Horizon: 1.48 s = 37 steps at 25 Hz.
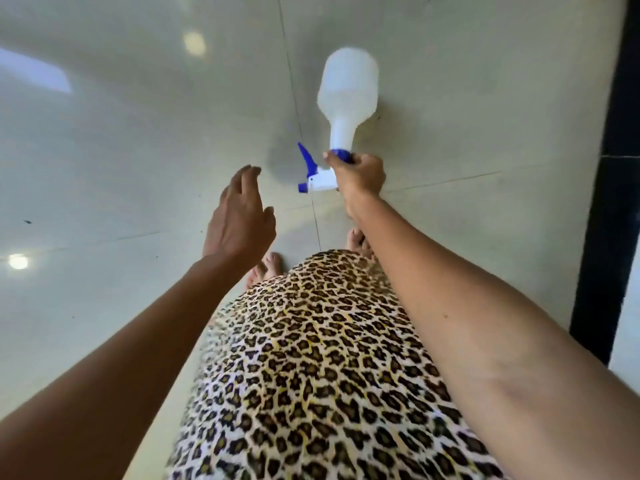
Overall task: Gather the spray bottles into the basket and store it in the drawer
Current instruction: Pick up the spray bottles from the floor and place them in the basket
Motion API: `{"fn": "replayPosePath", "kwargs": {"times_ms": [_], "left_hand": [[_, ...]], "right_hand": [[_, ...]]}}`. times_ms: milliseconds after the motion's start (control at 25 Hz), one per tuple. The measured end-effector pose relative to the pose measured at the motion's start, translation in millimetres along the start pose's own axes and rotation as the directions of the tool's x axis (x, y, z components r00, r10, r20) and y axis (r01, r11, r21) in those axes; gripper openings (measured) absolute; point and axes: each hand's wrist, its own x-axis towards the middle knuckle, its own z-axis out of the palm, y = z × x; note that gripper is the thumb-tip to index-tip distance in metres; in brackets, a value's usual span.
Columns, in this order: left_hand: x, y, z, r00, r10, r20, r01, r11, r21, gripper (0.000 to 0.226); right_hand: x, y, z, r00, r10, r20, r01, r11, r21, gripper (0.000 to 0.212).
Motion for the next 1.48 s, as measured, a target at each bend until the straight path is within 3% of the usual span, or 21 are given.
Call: {"fn": "replayPosePath", "kwargs": {"times_ms": [120,360,480,600,760,880,1000,1160,1320,1480], "left_hand": [[-31,37,-49,0.999,0.053,-0.009,-0.053,0.999,-0.010,0.056],[-130,155,-199,0.942,0.321,-0.097,-0.324,0.946,-0.023,0.046],[-170,210,-261,0.865,0.460,-0.202,-0.473,0.881,-0.021,0.046],[-230,254,-313,0.747,0.633,-0.205,-0.645,0.764,0.010,0.050],[-318,301,-360,0.586,0.775,-0.239,-0.802,0.597,-0.030,0.047],[-386,330,-363,0.438,0.890,-0.125,-0.899,0.435,-0.054,0.035],[-457,352,-334,0.342,0.938,0.048,-0.932,0.346,-0.108,0.033],[-543,372,-275,0.256,0.953,0.159,-0.941,0.284,-0.186,0.019],[-649,374,-188,0.076,0.946,0.316,-0.944,0.170,-0.283,0.017],[-754,359,-95,-0.016,0.907,0.422,-0.896,0.174,-0.408,0.019]], "right_hand": [[-46,-34,-49,1.000,0.004,-0.015,-0.004,1.000,0.011,0.032],[-195,-151,-206,0.955,-0.290,-0.064,0.291,0.957,0.008,0.038],[-269,-211,-284,0.882,-0.468,-0.053,0.465,0.883,-0.058,0.036],[-359,-253,-358,0.794,-0.605,-0.062,0.596,0.794,-0.120,0.033],[-490,-254,-439,0.703,-0.702,-0.115,0.679,0.710,-0.184,0.027],[-565,-218,-490,0.688,-0.688,-0.231,0.663,0.725,-0.186,0.023],[-623,-156,-537,0.702,-0.623,-0.346,0.624,0.772,-0.125,0.021],[-680,-63,-573,0.706,-0.530,-0.471,0.573,0.817,-0.061,0.017],[-750,78,-602,0.664,-0.335,-0.669,0.495,0.867,0.057,0.018],[-819,220,-624,0.605,-0.179,-0.776,0.373,0.925,0.077,0.009]]}}
